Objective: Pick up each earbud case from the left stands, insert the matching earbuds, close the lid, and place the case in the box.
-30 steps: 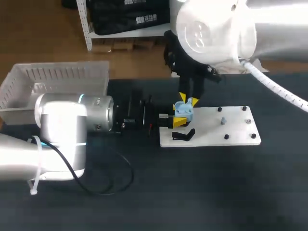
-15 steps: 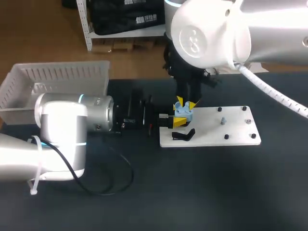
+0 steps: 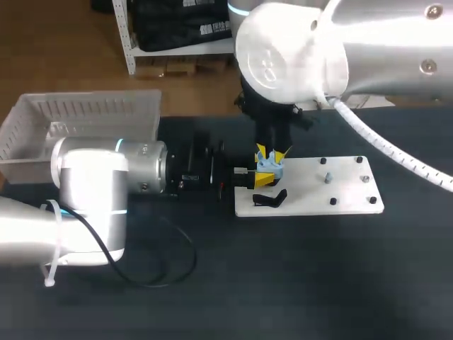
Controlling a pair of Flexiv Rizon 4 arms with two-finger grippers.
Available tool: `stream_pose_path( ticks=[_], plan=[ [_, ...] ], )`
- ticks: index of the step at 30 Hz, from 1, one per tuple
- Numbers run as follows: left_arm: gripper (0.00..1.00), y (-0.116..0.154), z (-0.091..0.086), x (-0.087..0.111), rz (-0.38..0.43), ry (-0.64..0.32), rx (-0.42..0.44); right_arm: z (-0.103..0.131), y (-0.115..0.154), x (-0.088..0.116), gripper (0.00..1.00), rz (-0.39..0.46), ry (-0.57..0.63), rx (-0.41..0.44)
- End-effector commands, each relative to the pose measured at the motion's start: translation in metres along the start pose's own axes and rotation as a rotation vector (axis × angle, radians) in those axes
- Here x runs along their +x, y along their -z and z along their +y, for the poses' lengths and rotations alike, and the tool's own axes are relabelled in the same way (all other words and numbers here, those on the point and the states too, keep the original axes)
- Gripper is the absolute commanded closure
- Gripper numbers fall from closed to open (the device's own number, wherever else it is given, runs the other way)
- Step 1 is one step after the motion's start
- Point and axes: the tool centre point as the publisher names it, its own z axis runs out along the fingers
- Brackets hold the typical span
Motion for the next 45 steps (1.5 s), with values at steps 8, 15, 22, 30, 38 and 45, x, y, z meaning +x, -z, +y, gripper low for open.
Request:
stream_pose_path(
  ticks=[8, 15, 22, 30, 38, 45],
  plan=[
    [1.0, 0.0, 0.001, 0.001, -0.004, -0.002, 0.001, 0.003, -0.003, -0.003, 1.0, 0.001, -0.007, 0.014],
    [1.0, 0.0, 0.001, 0.001, -0.004, -0.002, 0.001, 0.001, -0.005, -0.004, 1.0, 0.002, -0.01, 0.021],
    [1.0, 0.0, 0.001, 0.001, -0.004, -0.002, 0.001, 0.001, -0.006, -0.004, 1.0, 0.005, -0.007, 0.021],
    [1.0, 0.0, 0.001, 0.001, -0.004, -0.002, 0.001, 0.002, -0.01, -0.005, 1.0, 0.01, -0.004, 0.018],
    [1.0, 0.0, 0.001, 0.001, -0.004, -0.002, 0.001, 0.003, -0.012, -0.01, 1.0, 0.003, -0.01, 0.024],
    [1.0, 0.0, 0.001, 0.001, -0.004, -0.002, 0.001, 0.003, -0.014, -0.012, 1.0, -0.004, -0.016, 0.034]
  ],
)
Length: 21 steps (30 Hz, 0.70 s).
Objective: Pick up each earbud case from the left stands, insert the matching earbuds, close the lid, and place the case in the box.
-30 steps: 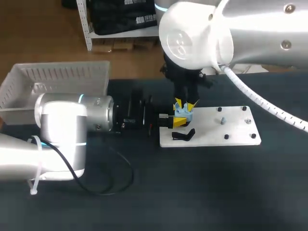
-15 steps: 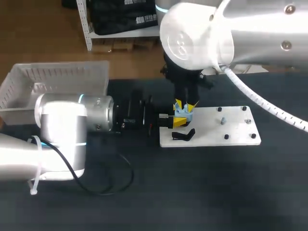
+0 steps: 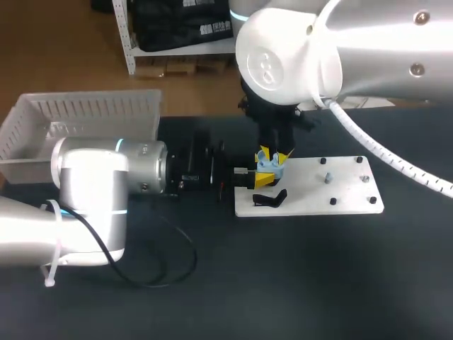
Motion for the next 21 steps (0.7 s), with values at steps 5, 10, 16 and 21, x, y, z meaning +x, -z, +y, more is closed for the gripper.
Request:
stream_pose_path(
  ticks=[5, 10, 16, 21],
  plan=[
    [1.0, 0.0, 0.0014, 0.0012, -0.004, -0.002, 0.001, 0.0038, -0.0038, -0.001, 1.0, 0.003, -0.004, 0.016],
    [1.0, 0.0, 0.0014, 0.0012, -0.004, -0.002, 0.001, 0.0044, -0.0053, -0.0014, 1.0, 0.005, -0.003, 0.02],
    [1.0, 0.0, 0.0014, 0.0012, -0.004, -0.002, 0.001, 0.0047, -0.0095, 0.0005, 1.0, 0.019, 0.003, 0.027],
    [1.0, 0.0, 0.0014, 0.0012, -0.004, -0.002, 0.001, 0.0022, -0.0106, 0.0007, 0.94, 0.022, 0.003, 0.03]
  ],
)
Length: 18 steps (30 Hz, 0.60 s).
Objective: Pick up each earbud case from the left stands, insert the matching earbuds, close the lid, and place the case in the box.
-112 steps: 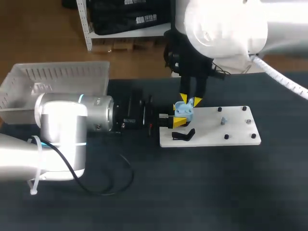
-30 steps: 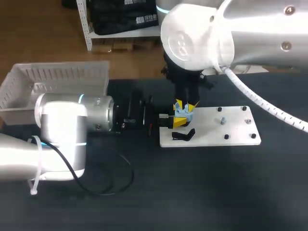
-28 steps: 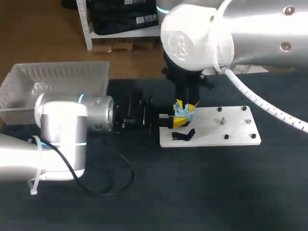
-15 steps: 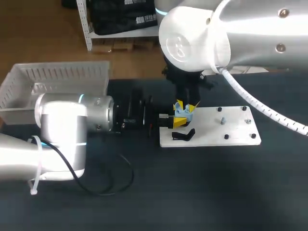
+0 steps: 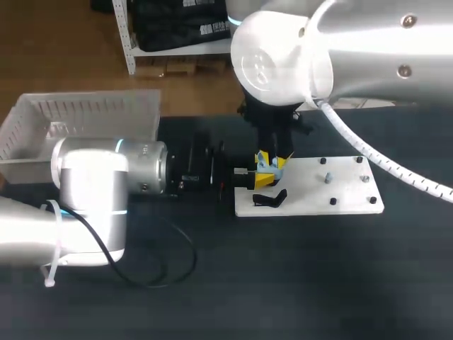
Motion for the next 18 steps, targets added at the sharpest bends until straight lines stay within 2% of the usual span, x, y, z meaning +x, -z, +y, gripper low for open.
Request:
stream_pose_path(
  ticks=[1, 4, 5, 12, 15, 18],
  plan=[
    [1.0, 0.0, 0.002, 0.0, -0.005, -0.002, 0.0, 0.0, 0.0, 0.0, 0.86, 0.002, -0.001, 0.004],
    [1.0, 0.0, 0.002, 0.0, -0.005, -0.002, 0.0, -0.002, 0.001, 0.001, 0.6, 0.003, 0.001, -0.001],
    [1.0, 0.0, 0.002, 0.0, -0.005, -0.002, 0.0, -0.003, 0.001, 0.001, 0.57, 0.004, 0.003, -0.007],
    [1.0, 0.0, 0.002, 0.0, -0.005, -0.002, 0.0, -0.014, 0.012, 0.007, 0.62, 0.011, 0.014, -0.066],
    [1.0, 0.0, 0.002, 0.0, -0.005, -0.002, 0.0, -0.024, 0.021, 0.009, 0.61, 0.019, 0.033, -0.123],
    [1.0, 0.0, 0.002, 0.0, -0.005, -0.002, 0.0, -0.038, 0.029, 0.008, 0.58, 0.018, 0.113, -0.202]
  ],
)
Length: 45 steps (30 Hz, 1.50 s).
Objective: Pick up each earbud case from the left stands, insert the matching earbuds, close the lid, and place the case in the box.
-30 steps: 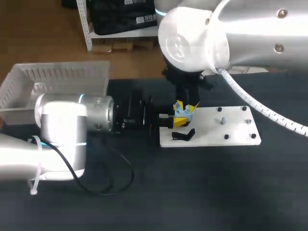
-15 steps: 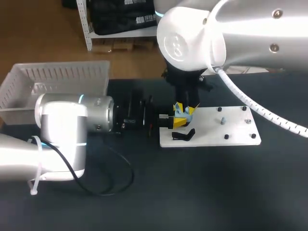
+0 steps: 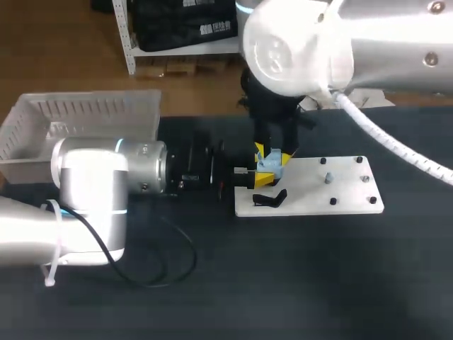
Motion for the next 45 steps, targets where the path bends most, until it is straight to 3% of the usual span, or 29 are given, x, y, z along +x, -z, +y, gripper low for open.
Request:
stream_pose_path(
  ticks=[1, 6, 11, 15, 24, 27, 36, 45],
  plan=[
    [1.0, 0.0, 0.001, 0.001, -0.003, -0.002, 0.001, -0.038, 0.01, 0.002, 0.57, -0.011, 0.072, -0.171],
    [1.0, 0.0, 0.001, 0.001, -0.003, -0.002, 0.001, -0.066, 0.014, -0.016, 0.52, -0.061, 0.215, -0.258],
    [1.0, 0.0, 0.001, 0.001, -0.003, -0.002, 0.001, -0.085, 0.014, -0.032, 0.51, -0.089, 0.324, -0.269],
    [1.0, 0.0, 0.001, 0.001, -0.003, -0.002, 0.001, -0.09, 0.005, -0.04, 0.47, -0.098, 0.408, -0.253],
    [1.0, 0.0, 0.001, 0.001, -0.003, -0.002, 0.001, -0.09, -0.024, -0.056, 0.51, -0.14, 0.562, -0.282],
    [1.0, 0.0, 0.001, 0.001, -0.003, -0.002, 0.001, -0.087, -0.039, -0.062, 0.51, -0.181, 0.604, -0.239],
    [1.0, 0.0, 0.001, 0.001, -0.003, -0.002, 0.001, -0.084, -0.08, -0.09, 0.51, -0.186, 0.614, -0.143],
    [1.0, 0.0, 0.001, 0.001, -0.003, -0.002, 0.001, -0.07, -0.102, -0.112, 0.53, -0.169, 0.6, -0.122]
  ],
)
